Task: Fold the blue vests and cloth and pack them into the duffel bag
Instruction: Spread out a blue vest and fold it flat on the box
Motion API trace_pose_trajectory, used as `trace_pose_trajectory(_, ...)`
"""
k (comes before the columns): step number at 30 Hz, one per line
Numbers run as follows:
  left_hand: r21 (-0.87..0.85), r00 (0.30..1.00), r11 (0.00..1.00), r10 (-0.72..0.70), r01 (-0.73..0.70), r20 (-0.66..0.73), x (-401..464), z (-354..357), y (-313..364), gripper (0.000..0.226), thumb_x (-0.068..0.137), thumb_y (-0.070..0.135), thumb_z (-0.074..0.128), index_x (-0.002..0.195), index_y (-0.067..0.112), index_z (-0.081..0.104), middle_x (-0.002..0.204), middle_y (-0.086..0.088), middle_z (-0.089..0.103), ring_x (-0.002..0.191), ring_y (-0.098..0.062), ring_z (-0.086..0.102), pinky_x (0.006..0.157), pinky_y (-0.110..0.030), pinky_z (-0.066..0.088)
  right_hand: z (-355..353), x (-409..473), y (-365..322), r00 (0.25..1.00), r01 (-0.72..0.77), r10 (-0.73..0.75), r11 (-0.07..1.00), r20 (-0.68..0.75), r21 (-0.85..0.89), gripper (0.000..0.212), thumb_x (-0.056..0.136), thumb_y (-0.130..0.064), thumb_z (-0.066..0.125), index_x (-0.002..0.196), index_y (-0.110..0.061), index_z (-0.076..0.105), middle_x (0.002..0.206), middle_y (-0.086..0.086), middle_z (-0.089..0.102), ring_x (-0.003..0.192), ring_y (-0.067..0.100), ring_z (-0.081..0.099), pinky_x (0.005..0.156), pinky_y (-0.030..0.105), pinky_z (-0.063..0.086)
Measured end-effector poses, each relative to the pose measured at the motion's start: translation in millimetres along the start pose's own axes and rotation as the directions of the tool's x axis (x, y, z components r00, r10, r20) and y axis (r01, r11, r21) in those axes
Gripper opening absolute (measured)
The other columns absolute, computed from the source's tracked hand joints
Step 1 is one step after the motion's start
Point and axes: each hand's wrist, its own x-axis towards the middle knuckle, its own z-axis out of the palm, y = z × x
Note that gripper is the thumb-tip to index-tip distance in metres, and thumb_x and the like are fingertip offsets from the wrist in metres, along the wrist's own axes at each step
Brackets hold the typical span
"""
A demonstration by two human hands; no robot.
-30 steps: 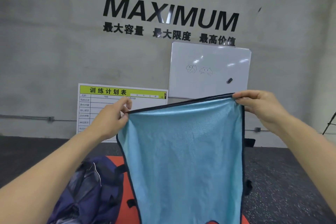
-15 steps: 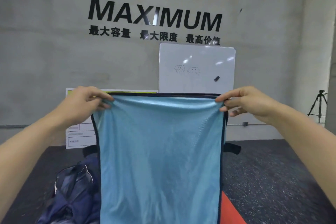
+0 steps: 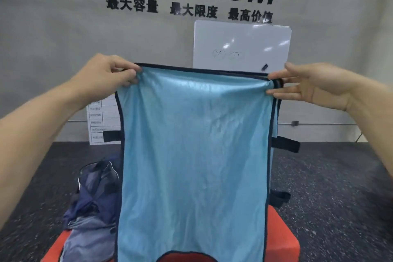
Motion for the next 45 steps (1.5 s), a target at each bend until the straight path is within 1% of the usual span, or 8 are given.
trace_pose_trajectory(3,0.014,0.997,0.997,-0.073,0.072,0.030,14,26,-25,0.020,0.097,0.021,0.064,0.113,0.028,0.074,0.092,0.007,0.078,0.093,-0.011,0.072,0.100,-0.031,0.052,7,31,31,0.998,-0.035,0.035,0.999,-0.048,-0.013,0.039,0.103,-0.035,0.057,0.126,-0.006,0.069,0.145,0.007,0.050,0.110,0.032,0.072,0.095,0.039,0.058)
trace_pose_trajectory(7,0.086,0.985,0.987,-0.146,0.138,0.091,35,67,-69,0.028,0.097,0.020,0.064,0.124,0.024,0.071,0.118,0.010,0.069,0.094,0.000,0.064,0.083,-0.013,0.044,14,83,83,0.993,-0.109,0.107,0.993,-0.044,-0.053,0.033,0.102,-0.031,0.061,0.128,-0.014,0.068,0.143,-0.001,0.056,0.110,0.025,0.072,0.104,0.042,0.054)
trace_pose_trajectory(15,0.047,0.949,0.957,-0.288,0.285,0.126,95,139,-157,0.042,0.098,0.017,0.063,0.140,0.017,0.059,0.138,0.002,0.060,0.116,-0.008,0.056,0.098,-0.022,0.038,36,200,168,0.984,-0.170,0.163,0.979,-0.071,-0.110,0.039,0.106,-0.031,0.052,0.142,-0.017,0.057,0.153,-0.002,0.046,0.122,0.019,0.061,0.112,0.038,0.045)
trace_pose_trajectory(21,-0.001,0.972,0.972,-0.237,0.237,0.001,170,142,-170,0.045,0.097,0.019,0.065,0.141,0.018,0.058,0.140,0.006,0.058,0.126,-0.009,0.054,0.107,-0.024,0.038,35,272,164,0.986,0.055,-0.076,0.989,-0.151,-0.135,0.040,0.108,-0.033,0.047,0.145,-0.018,0.055,0.144,-0.005,0.057,0.127,0.011,0.058,0.119,0.037,0.038)
trace_pose_trajectory(28,-0.041,0.986,0.990,-0.140,0.137,-0.092,203,132,-158,0.037,0.098,0.017,0.062,0.135,0.022,0.064,0.129,0.010,0.063,0.115,0.000,0.055,0.093,-0.011,0.037,17,303,157,0.911,0.294,-0.318,0.947,-0.265,-0.128,0.022,0.108,-0.029,0.050,0.118,-0.035,0.069,0.129,-0.010,0.069,0.122,0.004,0.063,0.118,0.036,0.039)
trace_pose_trajectory(34,-0.025,0.982,0.982,-0.188,0.187,-0.006,150,161,-174,0.031,0.100,0.014,0.060,0.130,0.021,0.067,0.124,0.007,0.065,0.097,0.004,0.058,0.091,-0.014,0.037,20,272,207,0.932,0.212,-0.252,0.962,-0.261,-0.173,0.025,0.108,-0.019,0.049,0.118,-0.030,0.070,0.120,-0.015,0.070,0.117,0.002,0.062,0.115,0.032,0.041)
trace_pose_trajectory(40,0.029,0.942,0.970,-0.239,0.239,0.233,48,206,-235,0.024,0.097,0.010,0.064,0.117,0.022,0.072,0.122,0.007,0.070,0.117,-0.006,0.062,0.107,-0.021,0.042,36,199,307,0.961,-0.015,-0.034,0.984,-0.273,-0.178,0.025,0.106,-0.015,0.053,0.110,-0.027,0.075,0.116,-0.009,0.072,0.110,0.004,0.062,0.102,0.026,0.042)
trace_pose_trajectory(45,0.059,0.902,0.973,-0.230,0.225,0.366,-58,242,-269,0.037,0.095,0.005,0.067,0.099,0.041,0.069,0.103,0.036,0.069,0.106,0.009,0.063,0.098,-0.008,0.042,50,123,407,0.954,-0.214,0.187,0.972,-0.236,-0.093,0.023,0.105,-0.009,0.053,0.112,-0.012,0.075,0.110,0.001,0.074,0.097,0.011,0.062,0.090,0.022,0.046)
